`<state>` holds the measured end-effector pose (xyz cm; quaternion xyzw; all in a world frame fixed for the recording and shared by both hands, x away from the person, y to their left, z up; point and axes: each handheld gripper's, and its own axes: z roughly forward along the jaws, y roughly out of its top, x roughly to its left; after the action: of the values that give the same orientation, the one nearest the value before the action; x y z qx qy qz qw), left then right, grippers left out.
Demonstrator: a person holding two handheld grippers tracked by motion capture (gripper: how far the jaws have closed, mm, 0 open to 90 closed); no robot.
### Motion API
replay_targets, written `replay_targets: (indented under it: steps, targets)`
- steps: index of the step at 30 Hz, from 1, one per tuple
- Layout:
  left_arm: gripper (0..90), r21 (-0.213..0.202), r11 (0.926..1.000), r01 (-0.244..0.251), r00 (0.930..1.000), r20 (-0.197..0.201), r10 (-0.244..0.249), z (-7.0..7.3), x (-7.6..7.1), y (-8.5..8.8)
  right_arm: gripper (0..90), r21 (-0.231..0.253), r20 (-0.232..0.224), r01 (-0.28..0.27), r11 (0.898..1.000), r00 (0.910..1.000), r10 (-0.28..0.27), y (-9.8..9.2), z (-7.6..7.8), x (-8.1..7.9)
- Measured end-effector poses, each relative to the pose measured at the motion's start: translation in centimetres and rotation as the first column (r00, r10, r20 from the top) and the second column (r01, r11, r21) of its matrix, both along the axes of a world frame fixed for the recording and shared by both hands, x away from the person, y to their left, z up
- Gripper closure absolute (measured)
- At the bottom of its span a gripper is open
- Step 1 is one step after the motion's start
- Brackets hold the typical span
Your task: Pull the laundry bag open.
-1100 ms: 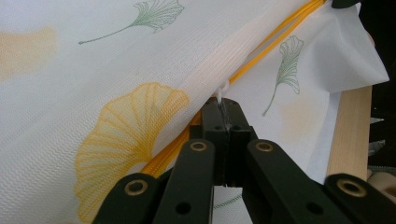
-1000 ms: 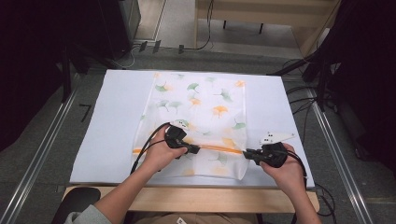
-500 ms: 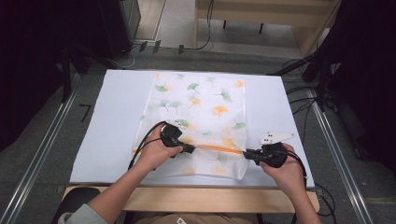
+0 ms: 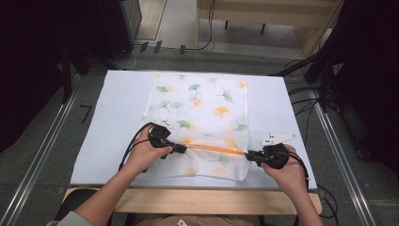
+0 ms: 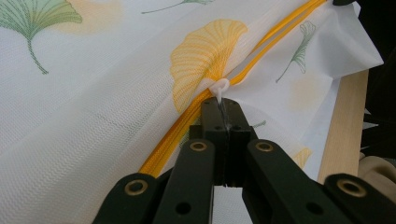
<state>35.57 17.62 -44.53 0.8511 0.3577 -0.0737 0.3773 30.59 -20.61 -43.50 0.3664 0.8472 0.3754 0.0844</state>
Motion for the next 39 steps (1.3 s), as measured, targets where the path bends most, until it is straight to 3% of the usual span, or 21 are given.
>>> replay_targets:
  steps: [5, 29, 39]
  targets:
    - [90.0, 0.014, 0.9999, -0.007, 0.9999, 0.008, 0.007, -0.1, 0.0, -0.2, 85.8, -0.004, 0.002, -0.002, 1.000, 1.0000, 0.002, 0.0, -0.1, 0.0]
    - [90.0, -0.005, 1.0000, -0.006, 0.9999, 0.008, 0.006, 0.0, 0.0, 0.1, 85.7, 0.007, -0.001, -0.004, 1.000, 1.0000, 0.004, -0.1, -0.1, 0.1]
    - [90.0, 0.008, 0.9999, -0.014, 0.9999, 0.000, 0.014, 0.2, -0.2, 1.8, 85.7, 0.008, -0.005, 0.005, 1.000, 1.0000, -0.005, -0.3, -0.1, 0.1]
